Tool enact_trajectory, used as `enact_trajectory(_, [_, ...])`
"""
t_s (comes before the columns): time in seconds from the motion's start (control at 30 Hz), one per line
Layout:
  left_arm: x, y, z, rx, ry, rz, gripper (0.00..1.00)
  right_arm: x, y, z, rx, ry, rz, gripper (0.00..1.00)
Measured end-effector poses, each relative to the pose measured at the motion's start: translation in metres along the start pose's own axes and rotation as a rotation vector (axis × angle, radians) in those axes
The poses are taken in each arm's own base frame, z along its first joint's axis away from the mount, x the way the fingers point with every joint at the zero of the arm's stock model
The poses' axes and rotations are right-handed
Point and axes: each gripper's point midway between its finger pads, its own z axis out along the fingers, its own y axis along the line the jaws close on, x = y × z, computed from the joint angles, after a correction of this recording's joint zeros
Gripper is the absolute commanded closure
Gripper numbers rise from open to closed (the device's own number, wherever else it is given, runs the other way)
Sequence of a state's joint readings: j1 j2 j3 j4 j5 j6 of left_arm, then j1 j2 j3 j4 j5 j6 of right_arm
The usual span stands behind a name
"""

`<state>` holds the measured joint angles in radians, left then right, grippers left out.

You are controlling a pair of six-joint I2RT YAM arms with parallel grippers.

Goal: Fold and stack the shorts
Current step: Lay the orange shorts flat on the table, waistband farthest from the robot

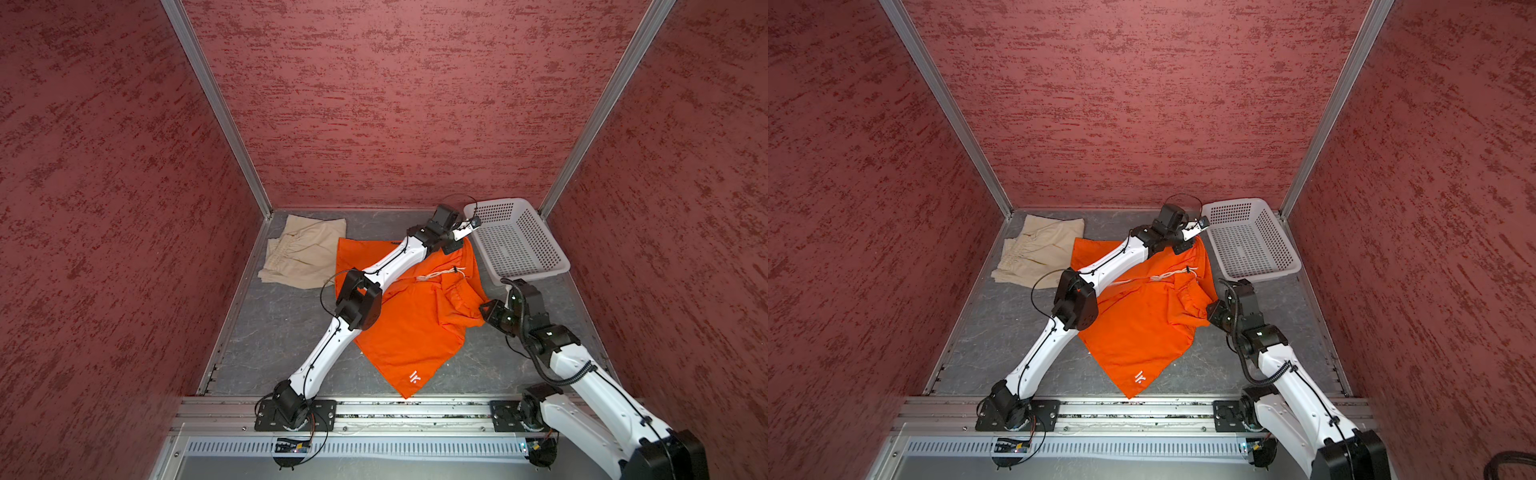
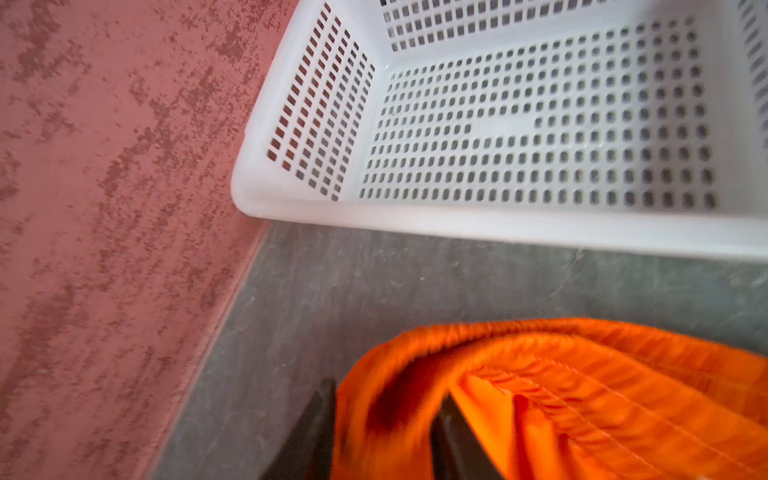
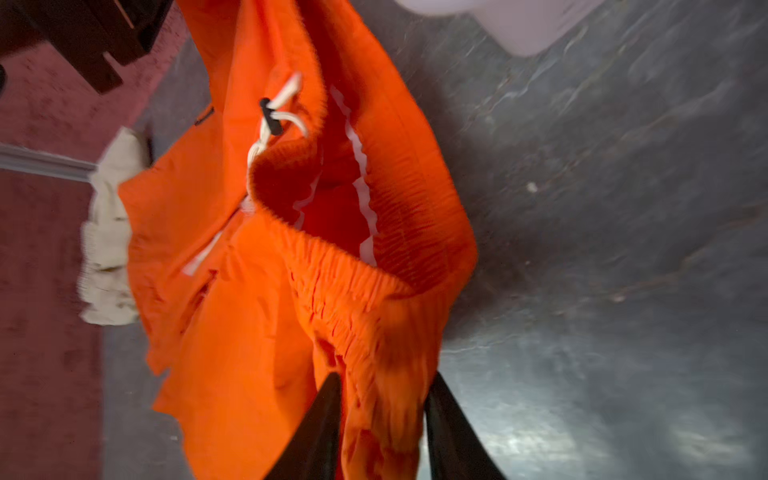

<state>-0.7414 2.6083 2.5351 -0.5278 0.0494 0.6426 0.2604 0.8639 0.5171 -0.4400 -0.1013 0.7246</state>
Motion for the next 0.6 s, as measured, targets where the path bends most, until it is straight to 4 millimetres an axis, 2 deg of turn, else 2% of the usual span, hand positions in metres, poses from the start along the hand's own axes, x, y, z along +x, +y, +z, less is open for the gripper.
enact_trajectory(0.13, [-0.004,0.001,-0.019,0.003,0.021,-0.035,0.29,-0.038,0.026,-0.028,0.009,-0.087,-0.066,0.51])
enact_trajectory(0.2, [0.000,0.007,-0.040,-0.009,0.053,-0.063,0.29,-0.058,0.044,-0.045,-0.015,-0.144,-0.103,0.54])
enact_trajectory(0.27, [0.004,0.012,-0.071,-0.023,0.079,-0.107,0.30,-0.068,0.061,-0.054,-0.045,-0.170,-0.143,0.54])
enact_trajectory(0.33, [0.003,0.017,-0.108,-0.038,0.080,-0.168,0.32,-0.062,0.073,-0.049,-0.060,-0.145,-0.188,0.54])
enact_trajectory(0.43, [0.003,0.010,-0.164,-0.034,0.055,-0.283,0.39,-0.038,0.079,-0.026,-0.046,-0.047,-0.253,0.55])
enact_trajectory(0.5, [0.011,-0.008,-0.196,-0.001,0.032,-0.394,0.47,-0.016,0.073,0.001,-0.014,0.037,-0.280,0.58])
enact_trajectory(0.6, [0.039,-0.051,-0.219,0.079,0.051,-0.572,0.57,0.010,0.051,0.025,0.042,0.126,-0.291,0.63])
